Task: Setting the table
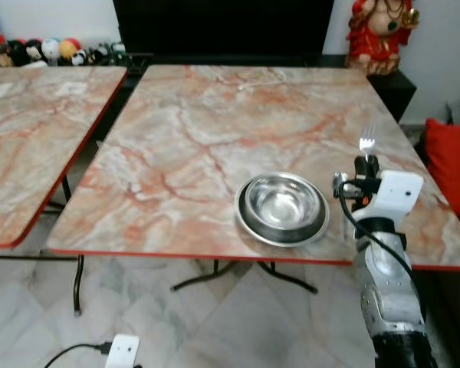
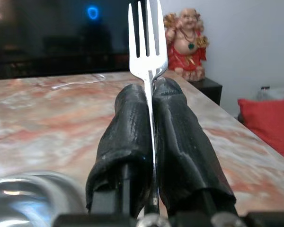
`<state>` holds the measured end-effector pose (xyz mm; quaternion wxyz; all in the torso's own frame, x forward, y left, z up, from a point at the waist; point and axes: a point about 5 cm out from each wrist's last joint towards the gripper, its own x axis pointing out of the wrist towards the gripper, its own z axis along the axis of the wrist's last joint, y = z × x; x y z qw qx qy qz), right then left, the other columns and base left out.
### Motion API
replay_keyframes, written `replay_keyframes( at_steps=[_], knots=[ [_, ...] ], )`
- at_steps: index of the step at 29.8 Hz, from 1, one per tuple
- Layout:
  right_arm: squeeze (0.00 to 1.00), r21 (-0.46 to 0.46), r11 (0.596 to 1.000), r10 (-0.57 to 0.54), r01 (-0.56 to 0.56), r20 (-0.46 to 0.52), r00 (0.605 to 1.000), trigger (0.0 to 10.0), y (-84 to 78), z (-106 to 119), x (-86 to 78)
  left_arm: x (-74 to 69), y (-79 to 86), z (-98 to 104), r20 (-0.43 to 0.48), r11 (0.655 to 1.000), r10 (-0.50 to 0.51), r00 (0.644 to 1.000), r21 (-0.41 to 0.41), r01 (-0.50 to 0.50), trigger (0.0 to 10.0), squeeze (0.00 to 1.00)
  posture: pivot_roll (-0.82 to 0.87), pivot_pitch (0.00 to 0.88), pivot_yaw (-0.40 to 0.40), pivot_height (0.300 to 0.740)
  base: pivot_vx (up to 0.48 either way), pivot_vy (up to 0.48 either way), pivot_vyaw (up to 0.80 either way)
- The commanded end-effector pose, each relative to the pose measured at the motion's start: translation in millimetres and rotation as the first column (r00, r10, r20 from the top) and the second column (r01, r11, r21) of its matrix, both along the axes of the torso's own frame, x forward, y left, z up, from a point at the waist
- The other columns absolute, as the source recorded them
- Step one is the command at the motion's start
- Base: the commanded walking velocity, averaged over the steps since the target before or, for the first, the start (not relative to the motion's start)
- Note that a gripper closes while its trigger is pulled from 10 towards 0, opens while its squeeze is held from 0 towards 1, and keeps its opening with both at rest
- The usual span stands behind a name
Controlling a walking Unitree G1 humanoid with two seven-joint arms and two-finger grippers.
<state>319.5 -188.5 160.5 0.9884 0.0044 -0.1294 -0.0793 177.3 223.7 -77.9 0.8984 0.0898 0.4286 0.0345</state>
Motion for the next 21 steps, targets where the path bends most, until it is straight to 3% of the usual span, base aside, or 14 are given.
replay_keyframes(
  at_steps=[1,10,18,21],
  knots=[
    [0.0,0.004,1.0,-0.005,0.005,0.011,1.0,10.0,-1.2,3.5,-0.2,-5.4,1.5,-2.5,-0.022,1.0,0.01,1.0,0.002,-0.01,10.0,0.0,-0.08,0.055,0.04,0.74,0.0,0.0,0.0],
    [0.0,0.005,1.0,0.001,-0.001,0.006,1.0,10.0,1.1,3.4,1.1,-6.9,1.5,-3.2,-0.024,0.999,0.034,0.999,-0.019,-0.034,10.0,0.0,-0.08,0.057,0.039,0.74,0.0,0.0,0.0],
    [0.0,0.023,1.0,-0.006,0.006,-0.014,1.0,10.0,0.1,1.5,2.2,-6.9,2.7,-3.1,-0.028,0.999,0.035,0.999,-0.009,-0.035,10.0,0.0,-0.08,0.059,0.04,0.74,0.0,0.409,-0.11],
    [0.0,0.026,1.0,-0.006,0.006,-0.018,1.0,10.0,0.1,0.8,2.6,-6.9,2.6,-3.1,-0.027,0.999,0.034,0.999,-0.011,-0.035,10.0,0.0,-0.08,0.06,0.039,0.74,0.0,0.0,-0.53]
  ],
)
